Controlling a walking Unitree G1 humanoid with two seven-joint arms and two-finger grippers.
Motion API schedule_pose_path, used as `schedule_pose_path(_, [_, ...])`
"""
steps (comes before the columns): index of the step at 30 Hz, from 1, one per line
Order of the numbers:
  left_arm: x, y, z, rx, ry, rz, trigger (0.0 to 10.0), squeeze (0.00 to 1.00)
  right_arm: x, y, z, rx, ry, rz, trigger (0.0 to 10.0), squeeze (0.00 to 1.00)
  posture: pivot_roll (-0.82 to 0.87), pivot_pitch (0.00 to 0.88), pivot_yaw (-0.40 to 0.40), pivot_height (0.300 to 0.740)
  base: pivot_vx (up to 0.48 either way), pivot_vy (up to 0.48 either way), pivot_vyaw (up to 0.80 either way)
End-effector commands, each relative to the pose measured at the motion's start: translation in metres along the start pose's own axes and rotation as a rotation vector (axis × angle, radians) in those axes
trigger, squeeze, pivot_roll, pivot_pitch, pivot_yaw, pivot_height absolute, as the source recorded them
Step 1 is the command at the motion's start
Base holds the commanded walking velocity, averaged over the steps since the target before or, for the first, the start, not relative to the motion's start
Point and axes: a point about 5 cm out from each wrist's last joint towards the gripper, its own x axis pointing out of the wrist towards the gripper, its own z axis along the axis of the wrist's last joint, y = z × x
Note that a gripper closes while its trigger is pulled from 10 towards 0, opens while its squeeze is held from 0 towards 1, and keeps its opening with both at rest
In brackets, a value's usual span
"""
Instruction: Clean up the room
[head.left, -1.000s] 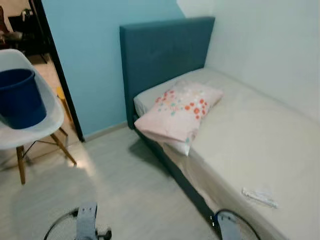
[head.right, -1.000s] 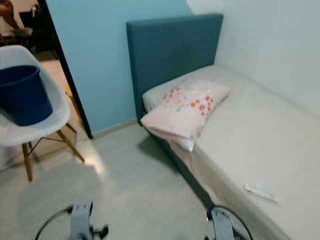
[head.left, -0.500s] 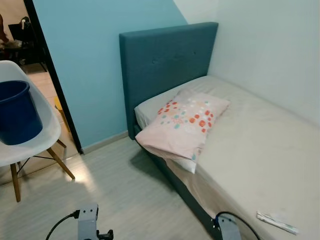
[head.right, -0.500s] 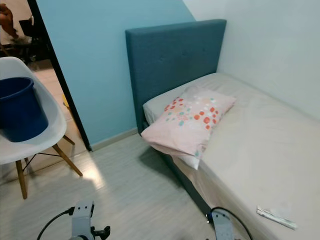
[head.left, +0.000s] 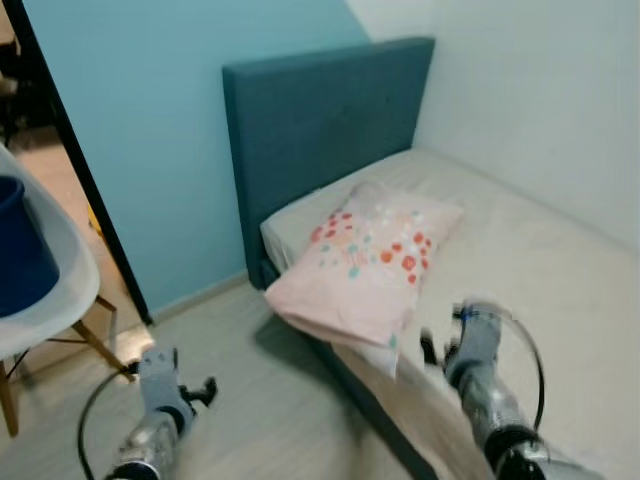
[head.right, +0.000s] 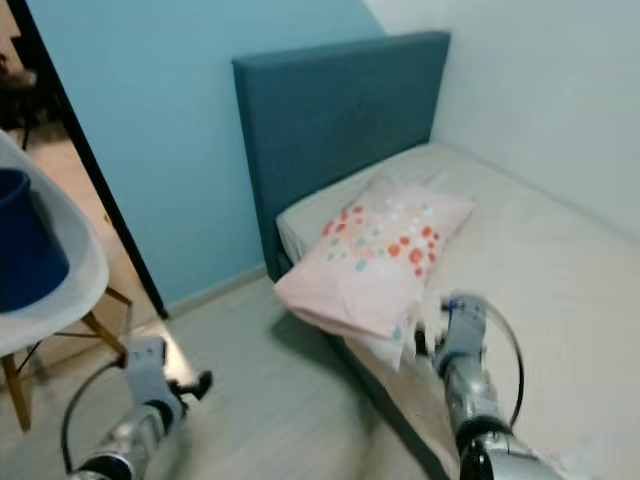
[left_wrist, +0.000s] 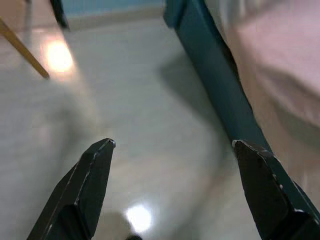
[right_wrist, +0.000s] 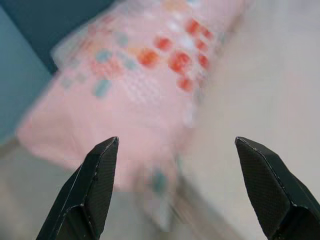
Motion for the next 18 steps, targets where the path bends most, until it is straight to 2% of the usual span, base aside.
schedule_pose_path(1, [0.002,-0.004,0.006,-0.008,-0.023,-0.016,10.0,0.0,-0.002,0.001,-0.006,-0.003,0.021,0.014,10.0,0.0,-0.08,0.0,-0.04,0.726,0.375,0.0,0.0])
schedule_pose_path(5, [0.006,-0.007,0.018,-0.019,-0.058,-0.025,10.0,0.0,0.005,0.014,0.011,-0.018,-0.04,0.065,10.0,0.0,-0.09,0.0,-0.037,0.726,0.381,0.0,0.0])
schedule_pose_path(11, [0.005,-0.014,0.012,-0.037,-0.055,-0.04,10.0,0.0,0.005,0.031,0.013,-0.057,-0.072,0.158,10.0,0.0,-0.09,0.0,-0.039,0.726,0.381,0.0,0.0])
schedule_pose_path(15, [0.005,-0.015,0.011,-0.04,-0.054,-0.045,10.0,0.0,0.005,0.035,0.013,-0.058,-0.079,0.187,10.0,0.0,-0.09,0.0,-0.039,0.726,0.381,0.0,0.0])
schedule_pose_path(18, [0.005,-0.017,0.012,-0.046,-0.06,-0.059,10.0,0.0,0.005,0.041,0.016,-0.081,-0.088,0.231,10.0,0.0,-0.08,0.0,-0.044,0.726,0.379,0.0,0.78])
